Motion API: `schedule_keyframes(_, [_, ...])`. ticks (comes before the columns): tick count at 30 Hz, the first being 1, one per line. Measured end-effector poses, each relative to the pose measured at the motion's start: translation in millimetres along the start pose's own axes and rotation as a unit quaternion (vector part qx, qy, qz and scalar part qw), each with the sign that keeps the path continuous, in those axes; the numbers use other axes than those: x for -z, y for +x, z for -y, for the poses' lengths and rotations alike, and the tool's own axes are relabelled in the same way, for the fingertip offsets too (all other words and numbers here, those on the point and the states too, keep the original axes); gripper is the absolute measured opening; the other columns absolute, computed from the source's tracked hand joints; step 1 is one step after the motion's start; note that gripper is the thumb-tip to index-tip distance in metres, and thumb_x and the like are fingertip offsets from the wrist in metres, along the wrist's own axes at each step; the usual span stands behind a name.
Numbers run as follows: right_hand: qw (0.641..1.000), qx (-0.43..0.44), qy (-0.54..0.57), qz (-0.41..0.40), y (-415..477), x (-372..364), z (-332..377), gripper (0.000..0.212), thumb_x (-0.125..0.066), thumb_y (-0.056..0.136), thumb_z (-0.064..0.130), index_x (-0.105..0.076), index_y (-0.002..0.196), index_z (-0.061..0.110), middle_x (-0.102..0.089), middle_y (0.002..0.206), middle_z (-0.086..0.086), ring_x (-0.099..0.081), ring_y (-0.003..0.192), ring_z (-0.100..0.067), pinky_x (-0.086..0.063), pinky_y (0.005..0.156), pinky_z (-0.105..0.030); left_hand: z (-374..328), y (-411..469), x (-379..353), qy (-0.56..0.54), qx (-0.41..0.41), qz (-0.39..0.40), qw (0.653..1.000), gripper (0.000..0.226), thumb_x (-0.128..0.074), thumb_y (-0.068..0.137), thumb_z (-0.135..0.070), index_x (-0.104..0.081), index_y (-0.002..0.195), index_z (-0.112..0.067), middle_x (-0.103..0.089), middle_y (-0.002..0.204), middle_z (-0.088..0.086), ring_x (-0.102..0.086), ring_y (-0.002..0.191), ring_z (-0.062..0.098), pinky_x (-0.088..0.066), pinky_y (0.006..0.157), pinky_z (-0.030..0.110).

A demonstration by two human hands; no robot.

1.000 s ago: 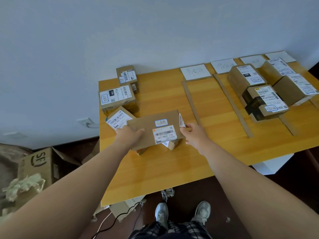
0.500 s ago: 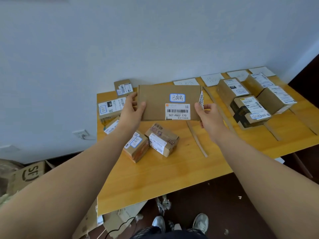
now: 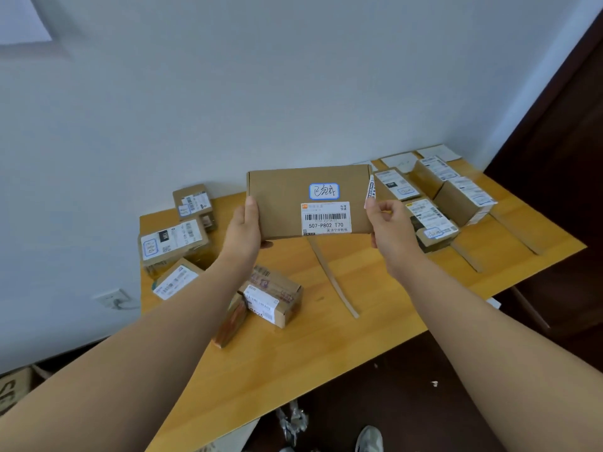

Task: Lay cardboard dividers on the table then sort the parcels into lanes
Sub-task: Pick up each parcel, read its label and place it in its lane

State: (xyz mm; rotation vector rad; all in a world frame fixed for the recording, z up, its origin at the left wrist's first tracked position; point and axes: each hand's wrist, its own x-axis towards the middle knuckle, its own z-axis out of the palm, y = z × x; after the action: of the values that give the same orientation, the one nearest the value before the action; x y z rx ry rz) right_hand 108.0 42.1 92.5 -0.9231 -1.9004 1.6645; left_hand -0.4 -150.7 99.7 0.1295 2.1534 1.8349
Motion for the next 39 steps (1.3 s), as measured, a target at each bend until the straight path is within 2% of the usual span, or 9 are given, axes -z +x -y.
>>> schedule_keyframes(9, [0.999, -0.002, -0.007, -0.045, 35.4, 79.7, -8.9, 0.022, -0.047, 0.097, 0.044, -0.047, 0.092, 0.024, -0.059, 0.093, 0.0, -0.051, 0.069, -0.01, -0.039, 0.059, -0.024, -27.3, 3.9, -88.4, 0.035, 0.001, 0.052, 0.998, 0.04, -0.027, 0.1, -0.051, -0.045, 0.114, -0.018, -0.062, 0.092, 0.004, -0.06, 0.051, 0.018, -0.045, 0.044, 0.026])
schedule_keyframes(13, [0.998, 0.007, -0.011, -0.069, 62.7, 126.2, -6.0, 0.026, -0.048, 0.099, 0.038, -0.048, 0.105, 0.013, -0.06, 0.092, 0.002, -0.055, 0.069, -0.008, -0.044, 0.051, -0.015, -32.9, 12.5, -137.8, 0.053, -0.001, 0.068, 0.996, 0.042, -0.036, 0.099, -0.048, -0.053, 0.111, -0.012, -0.063, 0.097, 0.006, -0.065, 0.071, 0.021, -0.054, 0.051, 0.029])
schedule_keyframes(15, [0.997, 0.012, -0.019, -0.078, 81.6, 155.0, -8.0, 0.026, -0.05, 0.097, 0.04, -0.05, 0.103, 0.015, -0.063, 0.094, 0.003, -0.061, 0.08, -0.012, -0.05, 0.065, -0.024, -33.9, 17.6, -167.8, 0.065, -0.005, 0.069, 0.996, 0.041, -0.042, 0.098, -0.046, -0.059, 0.108, -0.01, -0.063, 0.105, 0.007, -0.062, 0.086, 0.021, -0.055, 0.06, 0.029])
schedule_keyframes(17, [0.997, 0.001, -0.011, -0.081, 101.7, 185.0, -12.3, 0.024, -0.052, 0.096, 0.042, -0.05, 0.098, 0.018, -0.065, 0.097, 0.002, -0.064, 0.087, -0.014, -0.052, 0.075, -0.032, -36.1, 21.6, -200.7, 0.071, -0.01, 0.067, 0.995, 0.04, -0.046, 0.097, -0.045, -0.061, 0.11, -0.01, -0.064, 0.101, 0.003, -0.058, 0.084, 0.015, -0.047, 0.065, 0.025])
schedule_keyframes(21, [0.997, -0.017, 0.021, -0.078, 133.7, 245.6, -17.5, 0.02, -0.055, 0.096, 0.035, -0.049, 0.1, 0.016, -0.066, 0.099, -0.004, -0.064, 0.082, -0.014, -0.054, 0.07, -0.031, -41.8, 25.7, -275.0, 0.059, -0.009, 0.069, 0.996, 0.03, -0.047, 0.097, -0.041, -0.061, 0.105, -0.015, -0.061, 0.09, -0.007, -0.054, 0.079, 0.007, -0.042, 0.066, 0.023])
schedule_keyframes(24, [0.996, -0.025, 0.024, -0.08, 156.6, 290.4, -21.3, 0.024, -0.057, 0.095, 0.033, -0.05, 0.109, 0.014, -0.066, 0.099, -0.005, -0.065, 0.081, -0.014, -0.054, 0.064, -0.026, -42.6, 25.5, -328.4, 0.062, -0.007, 0.077, 0.995, 0.031, -0.047, 0.098, -0.042, -0.062, 0.103, -0.015, -0.063, 0.09, -0.003, -0.056, 0.077, 0.01, -0.043, 0.063, 0.024])
schedule_keyframes(28, [0.997, -0.048, 0.05, -0.047, 190.3, 333.9, -27.7, 0.031, -0.063, 0.092, 0.025, -0.048, 0.117, 0.012, -0.065, 0.097, -0.001, -0.065, 0.084, -0.011, -0.058, 0.078, -0.034, -37.0, 27.7, -385.2, 0.053, 0.019, 0.071, 0.996, 0.034, -0.047, 0.097, -0.043, -0.062, 0.104, -0.013, -0.063, 0.089, -0.002, -0.058, 0.077, 0.012, -0.047, 0.063, 0.025])
schedule_keyframes(33, [0.991, -0.099, 0.093, -0.017, 240.1, 358.5, -44.8, 0.036, -0.065, 0.09, 0.013, -0.045, 0.12, 0.015, -0.063, 0.11, -0.009, -0.067, 0.097, -0.02, -0.057, 0.083, -0.035, -34.7, 48.0, -428.3, 0.06, 0.039, 0.07, 0.995, 0.029, -0.051, 0.096, -0.042, -0.062, 0.101, -0.015, -0.068, 0.096, 0.002, -0.065, 0.09, 0.019, -0.055, 0.085, 0.039])
schedule_keyframes(39, [0.968, -0.143, 0.203, -0.028, 310.3, 363.5, -65.0, 0.039, -0.065, 0.089, 0.004, -0.043, 0.121, 0.012, -0.065, 0.114, -0.016, -0.067, 0.103, -0.026, -0.054, 0.094, -0.04, -44.9, 95.0, -471.2, 0.068, 0.05, 0.069, 0.994, 0.022, -0.053, 0.096, -0.036, -0.06, 0.084, -0.019, -0.064, 0.091, 0.001, -0.064, 0.095, 0.026, -0.057, 0.082, 0.037])
